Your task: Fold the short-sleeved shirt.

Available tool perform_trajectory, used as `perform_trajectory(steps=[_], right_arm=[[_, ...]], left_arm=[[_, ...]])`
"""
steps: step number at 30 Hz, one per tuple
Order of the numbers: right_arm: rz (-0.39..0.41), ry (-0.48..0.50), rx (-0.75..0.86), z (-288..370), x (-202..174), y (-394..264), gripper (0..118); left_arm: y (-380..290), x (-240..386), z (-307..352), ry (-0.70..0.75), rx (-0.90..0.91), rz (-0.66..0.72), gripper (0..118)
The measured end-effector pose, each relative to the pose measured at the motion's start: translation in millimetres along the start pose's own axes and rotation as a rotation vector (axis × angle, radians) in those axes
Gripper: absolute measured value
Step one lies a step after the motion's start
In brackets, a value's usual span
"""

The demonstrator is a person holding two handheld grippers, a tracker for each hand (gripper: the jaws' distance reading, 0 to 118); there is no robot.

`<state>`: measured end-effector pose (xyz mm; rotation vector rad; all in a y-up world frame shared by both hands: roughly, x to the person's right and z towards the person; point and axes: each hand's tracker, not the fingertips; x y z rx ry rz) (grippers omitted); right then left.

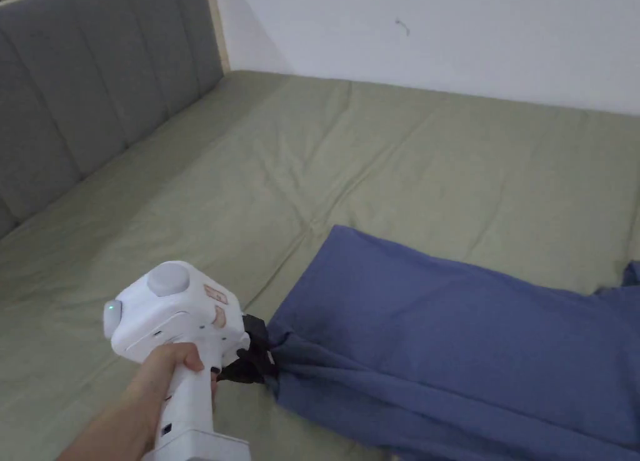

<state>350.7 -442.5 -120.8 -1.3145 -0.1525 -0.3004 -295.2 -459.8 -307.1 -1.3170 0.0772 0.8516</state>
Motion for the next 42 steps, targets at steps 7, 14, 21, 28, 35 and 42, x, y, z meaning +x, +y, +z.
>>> perform_trajectory(steps=[7,14,21,28,35,42], right_arm=[[-0.046,0.013,0.087,-4,1,10,19],[-0.031,0.014,0.095,-26,2,35,116],[0.046,-0.026,0.046,-56,-19,55,110],[-0.005,0.153,0.149,-24,-13,46,10],[0.001,0.131,0.189,14,-22,39,10],[0.027,0.133,0.247,71,-22,9,10]], left_arm=[[-26,20,-1,0.031,0.009,-0.008,9],[-30,34,-1,0.071,0.0,-0.032,9],[-24,33,-4,0.098,-0.002,-0.051,9],[-22,31,1,0.092,-0.013,-0.072,9],[-26,22,29,0.022,-0.01,-0.041,9],[-42,1,81,-0.058,0.028,-0.042,10]])
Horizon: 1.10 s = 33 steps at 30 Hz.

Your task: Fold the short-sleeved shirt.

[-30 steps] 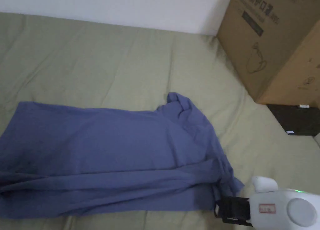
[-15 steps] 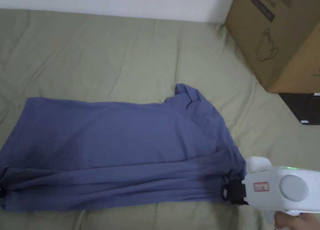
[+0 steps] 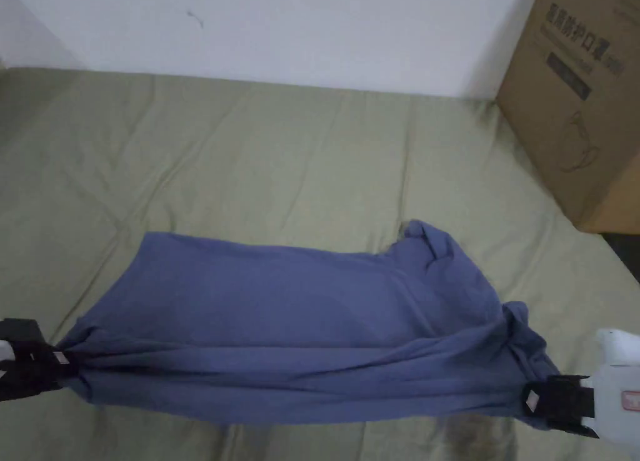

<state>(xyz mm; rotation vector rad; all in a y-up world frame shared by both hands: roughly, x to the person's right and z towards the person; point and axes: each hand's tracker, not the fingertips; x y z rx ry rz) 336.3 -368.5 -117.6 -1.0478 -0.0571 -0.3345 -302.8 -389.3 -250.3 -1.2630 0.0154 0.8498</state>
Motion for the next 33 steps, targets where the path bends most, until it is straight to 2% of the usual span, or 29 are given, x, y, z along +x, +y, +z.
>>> perform_trajectory(steps=[7,9,14,15,16,17,18,19,20,22,24,27,28,29,30,31,32,33], right_arm=[[-0.026,-0.007,-0.042,40,9,-63,10],[-0.027,-0.033,-0.09,38,11,-86,10],[-0.084,-0.064,-0.155,12,17,-116,10],[-0.091,-0.07,-0.156,9,18,-115,12],[-0.095,-0.076,-0.155,8,19,-113,30],[-0.09,-0.086,-0.153,11,17,-112,61],[-0.048,-0.094,-0.153,15,16,-108,97],[0.002,-0.104,-0.152,20,15,-104,118],[0.038,-0.104,-0.142,28,13,-99,118],[0.079,-0.079,-0.08,47,12,-82,118],[0.075,-0.072,-0.095,58,13,-63,118],[0.08,-0.032,-0.12,60,11,-33,118],[0.09,-0.029,-0.136,54,10,-24,117],[0.109,-0.027,-0.169,49,7,-16,116],[0.112,-0.043,-0.201,43,4,-6,115],[0.112,-0.043,-0.199,36,1,1,114],[0.119,-0.029,-0.177,34,-9,2,107],[0.121,-0.006,-0.161,29,-11,7,86]], left_arm=[[-62,-51,35,0.005,-0.04,-0.036,9],[-77,-69,31,0.033,-0.068,-0.027,9],[-96,-90,8,0.073,-0.094,0.016,10],[-98,-88,8,0.086,-0.085,0.008,16],[-98,-85,9,0.095,-0.079,-0.006,46],[-97,-82,11,0.117,-0.08,-0.027,86],[-95,-80,14,0.139,-0.091,-0.055,116],[-97,-76,19,0.124,-0.098,-0.068,113],[-97,-72,31,0.085,-0.056,-0.098,109],[-90,-61,48,0.044,-0.03,-0.118,112],[-83,-44,59,0.03,-0.008,-0.127,113],[-65,-16,62,0.028,0.03,-0.214,112],[-58,-2,59,0.039,0.032,-0.247,100],[-53,11,54,0.054,0.026,-0.277,100],[-46,26,49,0.081,0.037,-0.301,93],[-34,38,39,0.106,0.047,-0.329,85],[-24,51,27,0.136,0.027,-0.34,51],[-12,61,12,0.16,0.004,-0.341,14]])
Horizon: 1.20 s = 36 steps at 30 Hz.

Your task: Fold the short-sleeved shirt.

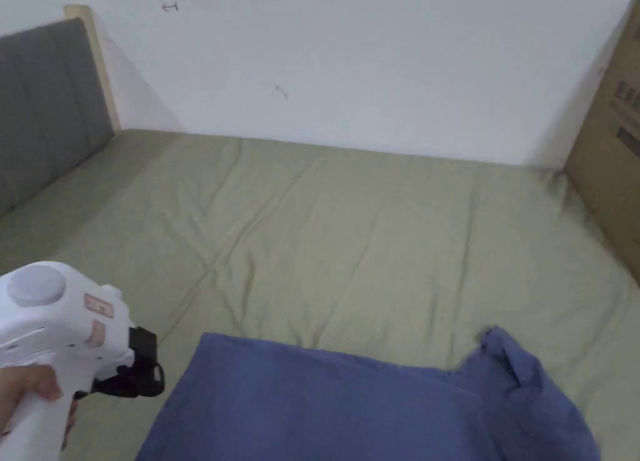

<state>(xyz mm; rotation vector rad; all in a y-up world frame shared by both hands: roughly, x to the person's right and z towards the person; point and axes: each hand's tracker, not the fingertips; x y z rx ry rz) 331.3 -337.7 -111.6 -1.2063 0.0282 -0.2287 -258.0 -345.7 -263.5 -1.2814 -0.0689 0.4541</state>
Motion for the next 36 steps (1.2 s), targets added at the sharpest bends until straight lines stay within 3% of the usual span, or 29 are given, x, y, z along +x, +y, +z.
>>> perform_trajectory(steps=[1,2,6,9,14,15,16,17,18,19,24,25,28,30,32,33,36], right_arm=[[-0.005,0.012,0.001,-8,-2,7,36],[-0.005,0.009,0.006,-15,-6,10,5],[-0.005,0.016,0.001,-40,-12,24,4],[-0.014,0.02,-0.029,-61,-5,36,4],[-0.042,0.001,-0.047,-83,6,42,4],[-0.045,-0.001,-0.048,-84,7,42,4],[-0.049,0.001,-0.044,-85,8,42,4],[-0.051,0.005,-0.043,-86,8,43,4],[-0.051,0.006,-0.043,-85,7,43,4],[-0.049,0.009,-0.041,-85,6,43,4],[-0.025,0.029,-0.038,-86,-4,42,4],[-0.023,0.035,-0.038,-87,-4,42,4],[-0.028,0.035,-0.044,-89,-3,42,4],[-0.027,0.022,-0.041,-88,0,42,4],[-0.039,0.013,-0.023,-86,1,46,4],[-0.063,0.012,-0.008,-87,3,48,4],[-0.109,0.018,0.015,-90,13,53,4]], left_arm=[[18,9,-13,-0.002,0.009,0.004,3],[33,19,-25,0.014,-0.033,-0.011,3],[94,45,-82,0.055,-0.153,-0.023,3],[125,59,-122,0.192,-0.261,-0.046,3],[132,55,-149,0.223,-0.229,-0.092,8],[133,51,-151,0.215,-0.228,-0.075,32],[134,48,-153,0.216,-0.231,-0.064,94],[133,44,-157,0.227,-0.231,-0.057,118],[130,42,-160,0.229,-0.248,-0.052,110],[126,43,-156,0.185,-0.183,-0.035,110],[135,37,-170,0.215,-0.197,-0.035,111],[134,36,-175,0.229,-0.191,-0.03,102],[125,35,-176,0.299,-0.185,-0.022,90],[121,42,-164,0.268,-0.194,-0.115,70],[119,44,-155,0.229,-0.217,-0.089,22],[119,42,-155,0.185,-0.238,-0.034,6],[115,45,-162,0.226,-0.225,-0.033,6]])
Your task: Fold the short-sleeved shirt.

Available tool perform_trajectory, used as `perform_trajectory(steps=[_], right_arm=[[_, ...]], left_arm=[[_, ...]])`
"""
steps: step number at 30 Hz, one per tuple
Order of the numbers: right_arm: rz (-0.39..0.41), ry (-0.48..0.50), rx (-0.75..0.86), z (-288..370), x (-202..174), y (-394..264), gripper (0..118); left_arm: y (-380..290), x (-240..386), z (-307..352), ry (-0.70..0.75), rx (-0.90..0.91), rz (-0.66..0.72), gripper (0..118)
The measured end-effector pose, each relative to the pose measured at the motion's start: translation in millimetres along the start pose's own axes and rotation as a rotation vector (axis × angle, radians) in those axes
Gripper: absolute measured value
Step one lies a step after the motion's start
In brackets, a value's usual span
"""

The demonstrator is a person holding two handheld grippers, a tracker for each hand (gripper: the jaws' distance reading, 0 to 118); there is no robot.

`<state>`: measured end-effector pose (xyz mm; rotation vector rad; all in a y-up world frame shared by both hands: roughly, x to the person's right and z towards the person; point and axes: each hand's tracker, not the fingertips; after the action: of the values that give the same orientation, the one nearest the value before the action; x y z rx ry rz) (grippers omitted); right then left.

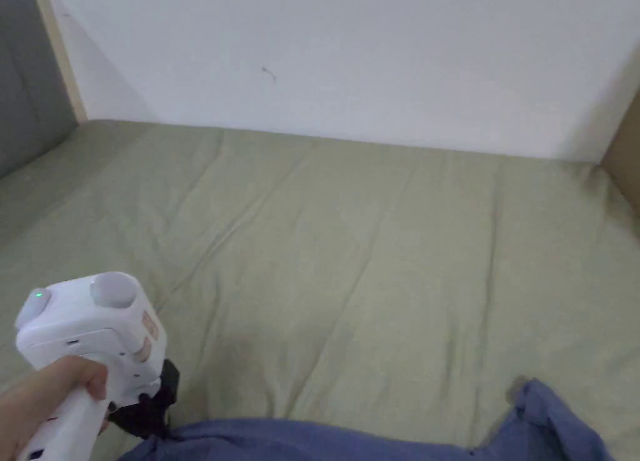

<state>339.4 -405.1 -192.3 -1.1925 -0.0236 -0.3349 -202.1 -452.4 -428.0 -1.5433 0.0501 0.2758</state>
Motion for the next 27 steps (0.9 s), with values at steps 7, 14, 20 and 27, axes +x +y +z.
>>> perform_trajectory(steps=[7,14,20,27], right_arm=[[0.018,-0.091,0.054,-10,27,46,84],[-0.029,-0.127,0.029,-72,47,89,118],[-0.026,-0.152,-0.059,-114,39,83,110],[-0.039,-0.043,0.078,-71,52,75,1]], left_arm=[[-10,9,-14,0.015,-0.038,0.035,6],[-8,6,-14,0.005,-0.036,0.039,7],[-8,0,-13,-0.025,-0.036,0.065,7],[-10,0,-13,-0.031,-0.018,0.07,7]])
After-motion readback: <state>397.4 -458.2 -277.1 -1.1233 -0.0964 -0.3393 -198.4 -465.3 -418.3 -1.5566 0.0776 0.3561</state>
